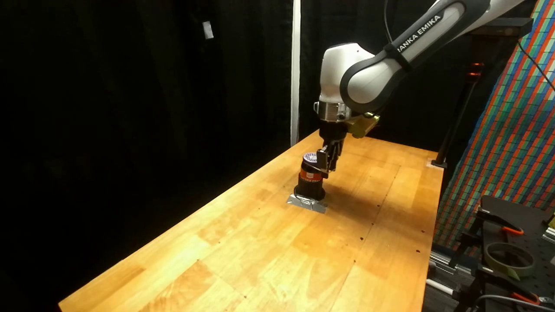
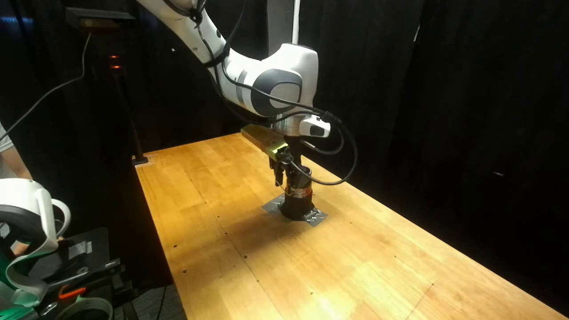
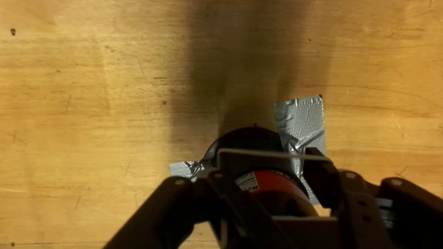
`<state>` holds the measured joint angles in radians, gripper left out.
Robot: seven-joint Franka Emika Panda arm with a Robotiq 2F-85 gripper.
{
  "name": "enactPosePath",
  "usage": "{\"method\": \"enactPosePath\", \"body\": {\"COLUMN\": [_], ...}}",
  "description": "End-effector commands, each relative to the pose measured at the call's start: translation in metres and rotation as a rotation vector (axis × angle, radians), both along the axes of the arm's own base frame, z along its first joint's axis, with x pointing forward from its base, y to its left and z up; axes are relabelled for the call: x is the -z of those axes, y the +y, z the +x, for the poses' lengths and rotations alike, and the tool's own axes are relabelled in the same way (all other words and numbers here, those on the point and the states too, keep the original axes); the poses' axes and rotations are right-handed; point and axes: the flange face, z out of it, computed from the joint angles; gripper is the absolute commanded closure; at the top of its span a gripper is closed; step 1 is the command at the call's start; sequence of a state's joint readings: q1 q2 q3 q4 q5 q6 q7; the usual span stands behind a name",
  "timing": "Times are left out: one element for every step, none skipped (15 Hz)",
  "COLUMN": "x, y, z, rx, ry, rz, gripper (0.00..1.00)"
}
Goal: Put the rubber band around the jar.
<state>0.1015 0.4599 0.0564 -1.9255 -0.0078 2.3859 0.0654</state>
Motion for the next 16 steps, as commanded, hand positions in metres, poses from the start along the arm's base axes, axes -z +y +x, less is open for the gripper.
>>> {"method": "enactPosePath", "body": {"x": [-0.018,-0.02,-0.023,-0.024,-0.025,-0.023,-0.022,-0.019,-0.015,-0.012,-0.008,-0.006,-0.004,-0.003,-0.001,0.001], "y": [-0.004,-0.005,-0.006,-0.008,-0.009,-0.01,-0.009,-0.009,-0.007,-0.005,-0.003,-0.002,-0.001,0.0,-0.001,-0.004], "z": [-0.035,-0.042,-0.049,-0.055,-0.061,-0.065,-0.069,-0.074,-0.077,-0.082,-0.086,-0.09,-0.094,-0.098,-0.102,-0.105], "rx": [-0.017,-0.018,-0.018,-0.017,-0.015,-0.007,0.005,0.012,0.012,0.012,0.007,0.007,0.008,0.005,0.009,0.01], "ry": [-0.124,-0.166,-0.208,-0.253,-0.292,-0.337,-0.377,-0.42,-0.451,-0.485,-0.511,-0.545,-0.576,-0.598,-0.624,-0.646], "rz": [0.013,0.017,0.023,0.033,0.041,0.055,0.071,0.082,0.093,0.105,0.112,0.123,0.131,0.14,0.147,0.15], "gripper": [0.75,0.82,0.86,0.89,0.9,0.92,0.89,0.88,0.88,0.87,0.87,0.87,0.89,0.88,0.89,0.88]}}
